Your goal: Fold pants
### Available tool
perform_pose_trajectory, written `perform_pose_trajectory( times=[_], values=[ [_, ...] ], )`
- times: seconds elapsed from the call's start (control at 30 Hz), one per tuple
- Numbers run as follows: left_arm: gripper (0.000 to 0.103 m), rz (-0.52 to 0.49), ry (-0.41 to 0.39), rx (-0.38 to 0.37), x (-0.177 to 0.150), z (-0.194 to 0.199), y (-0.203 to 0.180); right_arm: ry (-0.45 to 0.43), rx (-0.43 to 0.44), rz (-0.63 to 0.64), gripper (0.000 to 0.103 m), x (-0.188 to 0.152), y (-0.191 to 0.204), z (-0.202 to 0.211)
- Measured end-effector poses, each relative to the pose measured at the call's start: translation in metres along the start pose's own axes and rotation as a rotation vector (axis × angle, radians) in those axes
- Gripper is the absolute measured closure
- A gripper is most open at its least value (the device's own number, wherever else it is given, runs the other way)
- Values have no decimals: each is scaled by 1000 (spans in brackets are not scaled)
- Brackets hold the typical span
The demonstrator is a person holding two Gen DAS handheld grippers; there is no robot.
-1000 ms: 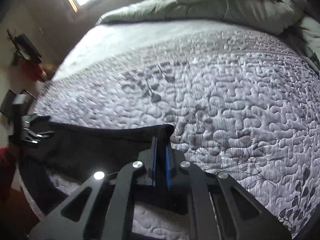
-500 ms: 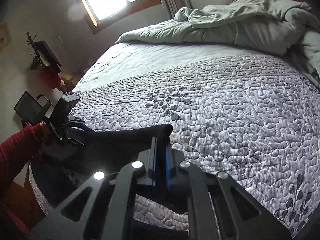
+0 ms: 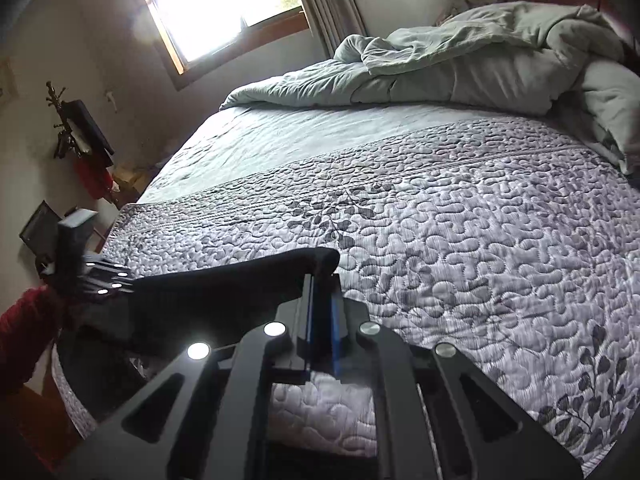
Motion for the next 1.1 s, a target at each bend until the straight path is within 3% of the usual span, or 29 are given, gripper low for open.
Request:
perform_pose_trajectory(
  times=[0.03, 0.2, 0.47, 0.67, 0.77, 0.8, 0.87, 0.93, 1.1],
  values=[
    [96, -14, -15, 66, -11, 10, -16, -3, -12, 7, 97, -6, 1, 2],
    [96, -27, -27, 237, -62, 28, -63, 22, -38, 18, 97, -53, 9, 5],
    [96, 7, -32, 383, -133, -3, -123, 92, -88, -39, 97, -147, 8, 5],
    [95, 48, -29, 427, -158, -44, -125, 186, -157, -89, 96, -201, 8, -3],
    [95, 106, -29, 414, -161, -58, -116, 245, -205, -151, 92, -219, 2, -10],
    [95, 126, -37, 408, -160, -59, -114, 249, -195, -179, 92, -222, 1, -9],
    [95, 151, -40, 402, -160, -59, -113, 242, -187, -236, 81, -224, 1, -1],
    [94, 167, -35, 400, -160, -58, -113, 213, -156, -290, 61, -224, 8, 12],
    [94, 203, -32, 393, -161, -58, -113, 204, 8, -341, 56, -218, 46, 18]
  ],
)
Point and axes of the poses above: each gripper's, at about its wrist camera, not at the fingertips, and z roughly against the way its jaws point, y to its left, x to its top, the point moved 8 cm from there along -z, roughly the way its jaws point, and after that the axes turned 8 degrees about y, right-handed, at the moved point
